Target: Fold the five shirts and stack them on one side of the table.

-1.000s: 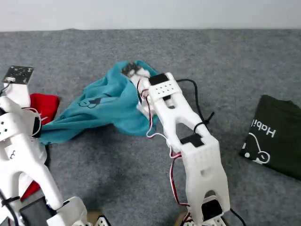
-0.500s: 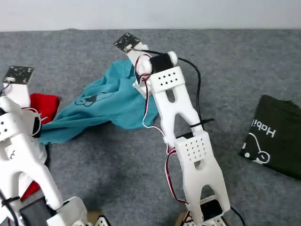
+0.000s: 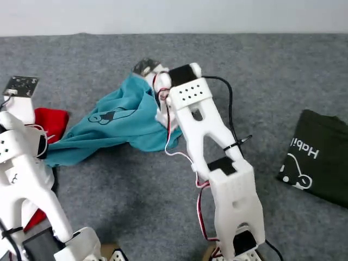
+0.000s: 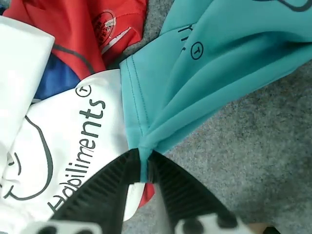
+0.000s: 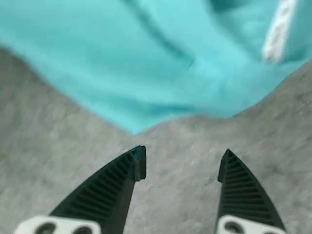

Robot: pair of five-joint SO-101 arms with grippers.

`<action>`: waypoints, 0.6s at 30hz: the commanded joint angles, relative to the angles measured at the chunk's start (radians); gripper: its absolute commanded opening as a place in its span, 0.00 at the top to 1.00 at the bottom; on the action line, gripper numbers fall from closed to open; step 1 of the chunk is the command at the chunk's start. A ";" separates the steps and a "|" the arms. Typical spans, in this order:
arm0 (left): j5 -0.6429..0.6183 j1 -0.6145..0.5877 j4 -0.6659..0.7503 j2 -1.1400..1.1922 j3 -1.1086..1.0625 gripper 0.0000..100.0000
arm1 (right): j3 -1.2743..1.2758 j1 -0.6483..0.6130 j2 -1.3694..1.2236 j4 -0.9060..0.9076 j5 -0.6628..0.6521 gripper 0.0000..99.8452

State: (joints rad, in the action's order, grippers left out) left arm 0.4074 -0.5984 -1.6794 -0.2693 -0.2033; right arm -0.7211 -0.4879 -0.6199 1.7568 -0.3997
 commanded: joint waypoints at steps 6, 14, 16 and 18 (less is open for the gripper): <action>0.003 0.026 -0.003 -0.043 0.031 1.00 | 0.121 -0.102 0.073 -0.013 -0.009 0.76; 0.003 0.048 -0.008 -0.044 0.031 1.00 | 0.118 -0.070 -0.147 -0.185 -0.012 0.76; 0.003 0.048 -0.008 -0.044 0.031 1.00 | 0.117 -0.044 -0.176 -0.225 -0.012 0.76; 0.003 0.049 -0.008 -0.044 0.031 1.00 | 0.117 -0.024 -0.194 -0.249 -0.012 0.76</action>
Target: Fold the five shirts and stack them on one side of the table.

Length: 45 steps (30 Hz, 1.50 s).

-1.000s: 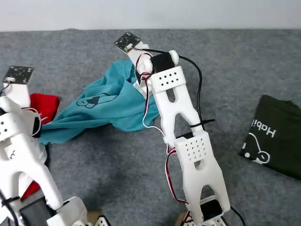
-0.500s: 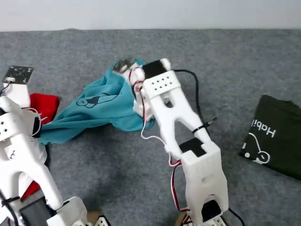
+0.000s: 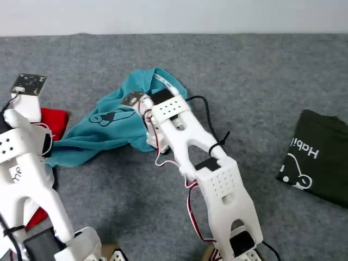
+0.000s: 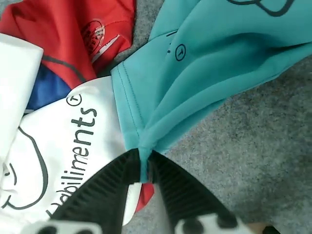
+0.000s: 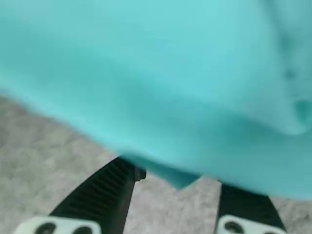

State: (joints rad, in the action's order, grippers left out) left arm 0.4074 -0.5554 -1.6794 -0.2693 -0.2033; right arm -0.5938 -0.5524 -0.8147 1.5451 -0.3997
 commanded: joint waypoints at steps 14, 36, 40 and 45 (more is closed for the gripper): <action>0.003 0.009 -0.009 -0.052 0.041 1.00 | -0.233 0.082 0.084 0.122 -0.114 0.99; -0.077 0.091 -0.052 -0.331 0.200 0.99 | -0.104 0.168 0.759 0.254 -0.269 0.99; -0.044 0.087 -0.075 -0.359 0.186 0.99 | 0.141 0.168 0.888 0.254 -0.305 0.99; -0.006 0.087 -0.075 -0.382 0.148 0.99 | 0.411 0.134 0.949 0.252 -0.310 0.97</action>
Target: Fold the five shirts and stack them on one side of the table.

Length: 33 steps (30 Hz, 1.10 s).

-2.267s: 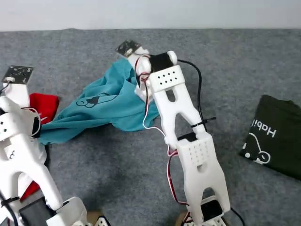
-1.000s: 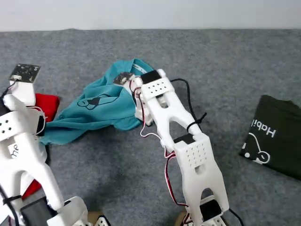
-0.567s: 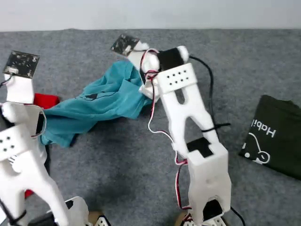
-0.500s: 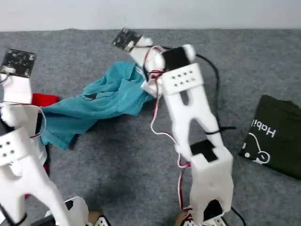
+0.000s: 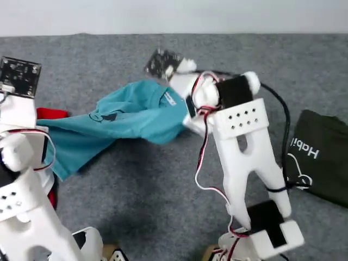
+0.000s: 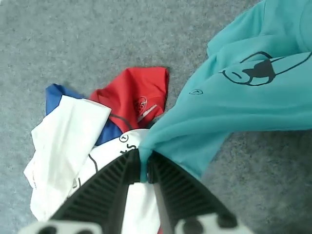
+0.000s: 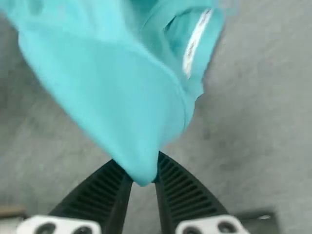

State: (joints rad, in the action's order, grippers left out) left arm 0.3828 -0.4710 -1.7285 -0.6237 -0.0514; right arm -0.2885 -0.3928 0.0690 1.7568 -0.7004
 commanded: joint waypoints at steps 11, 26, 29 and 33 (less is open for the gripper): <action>0.026 0.005 -0.025 -0.028 -0.117 0.99 | 0.104 -0.018 0.047 0.027 0.195 0.68; 0.028 0.002 0.097 -0.020 -0.297 0.99 | 0.103 -0.242 -0.277 0.016 0.198 0.94; 0.028 0.002 0.097 -0.020 -0.305 0.99 | 0.101 -0.245 -0.360 -0.070 0.195 0.95; 0.028 0.002 0.097 -0.020 -0.305 0.99 | 0.098 -0.216 -0.507 -0.211 0.189 0.95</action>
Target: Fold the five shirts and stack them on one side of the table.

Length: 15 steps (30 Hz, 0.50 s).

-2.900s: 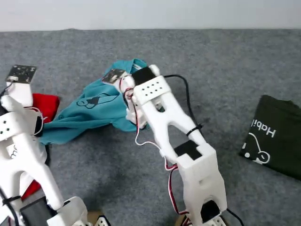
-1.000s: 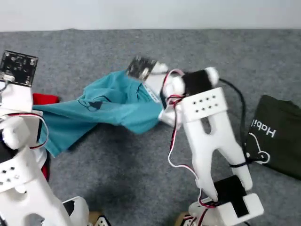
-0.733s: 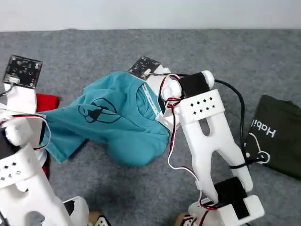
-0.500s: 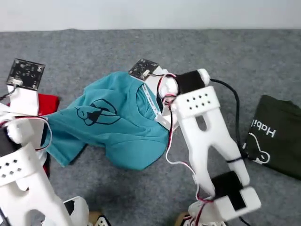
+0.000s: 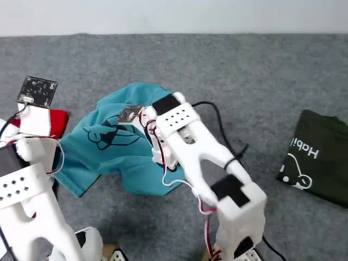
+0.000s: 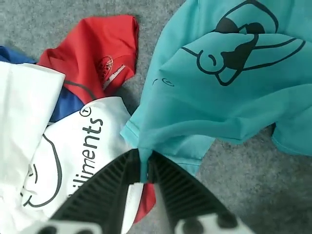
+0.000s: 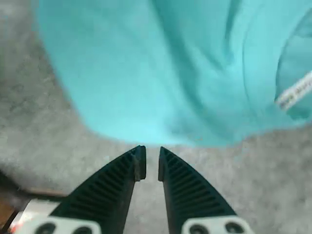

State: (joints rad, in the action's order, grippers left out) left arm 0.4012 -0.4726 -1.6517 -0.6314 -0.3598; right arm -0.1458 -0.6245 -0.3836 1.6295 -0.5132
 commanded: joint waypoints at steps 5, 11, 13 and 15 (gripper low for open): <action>0.009 0.003 0.020 -0.012 0.004 0.99 | -0.112 0.036 -0.205 -0.237 -0.046 0.95; 0.009 0.003 0.020 -0.012 0.004 0.99 | -0.459 0.067 -0.289 -0.246 -0.012 0.95; 0.009 0.003 0.020 -0.012 0.004 0.99 | -0.529 0.074 -0.300 -0.232 -0.014 0.95; 0.009 0.003 0.020 -0.012 0.004 0.99 | -0.575 0.074 -0.308 -0.186 -0.014 0.95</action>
State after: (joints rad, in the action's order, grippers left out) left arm 0.4012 -0.4726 -1.6517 -0.6314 -0.3598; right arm -0.6030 -0.5662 -0.7027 1.4085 -0.5332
